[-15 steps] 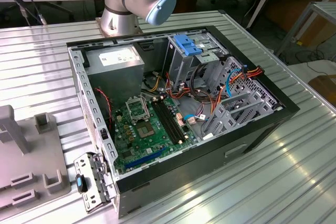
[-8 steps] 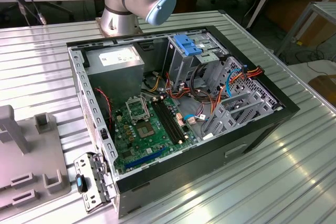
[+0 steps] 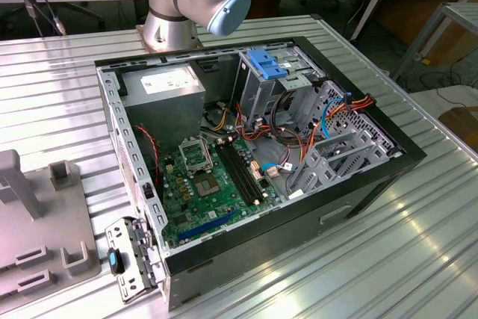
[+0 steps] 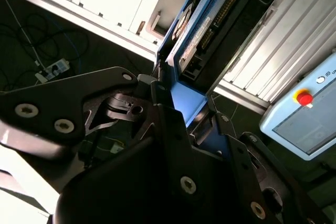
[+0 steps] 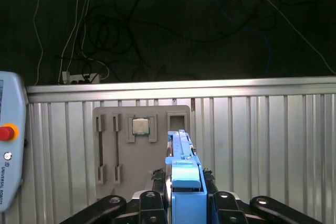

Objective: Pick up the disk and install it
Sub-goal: 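Pick up the disk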

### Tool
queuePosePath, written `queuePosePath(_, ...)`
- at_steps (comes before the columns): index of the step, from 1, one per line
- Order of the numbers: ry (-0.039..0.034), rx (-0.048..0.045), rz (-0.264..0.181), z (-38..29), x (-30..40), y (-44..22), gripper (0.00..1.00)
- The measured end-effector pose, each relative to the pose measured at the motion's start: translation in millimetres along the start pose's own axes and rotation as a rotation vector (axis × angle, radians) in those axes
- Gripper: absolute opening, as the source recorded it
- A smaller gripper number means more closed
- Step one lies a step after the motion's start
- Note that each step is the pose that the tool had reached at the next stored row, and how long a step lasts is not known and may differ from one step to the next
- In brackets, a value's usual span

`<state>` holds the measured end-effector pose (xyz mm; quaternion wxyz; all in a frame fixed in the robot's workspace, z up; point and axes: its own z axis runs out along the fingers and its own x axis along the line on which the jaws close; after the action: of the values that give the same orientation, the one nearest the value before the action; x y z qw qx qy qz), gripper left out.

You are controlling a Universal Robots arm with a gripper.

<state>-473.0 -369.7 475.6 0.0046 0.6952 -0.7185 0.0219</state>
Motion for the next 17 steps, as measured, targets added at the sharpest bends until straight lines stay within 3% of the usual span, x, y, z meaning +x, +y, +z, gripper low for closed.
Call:
queuePosePath(10,0.0003,-0.0001,0.000,-20.1,0.6,-0.9,0.37)
queuePosePath(12,0.0003,-0.0003,0.000,-29.3,0.9,-1.2,0.37)
queuePosePath(17,0.0003,-0.0007,0.000,-40.0,1.3,-2.0,0.37)
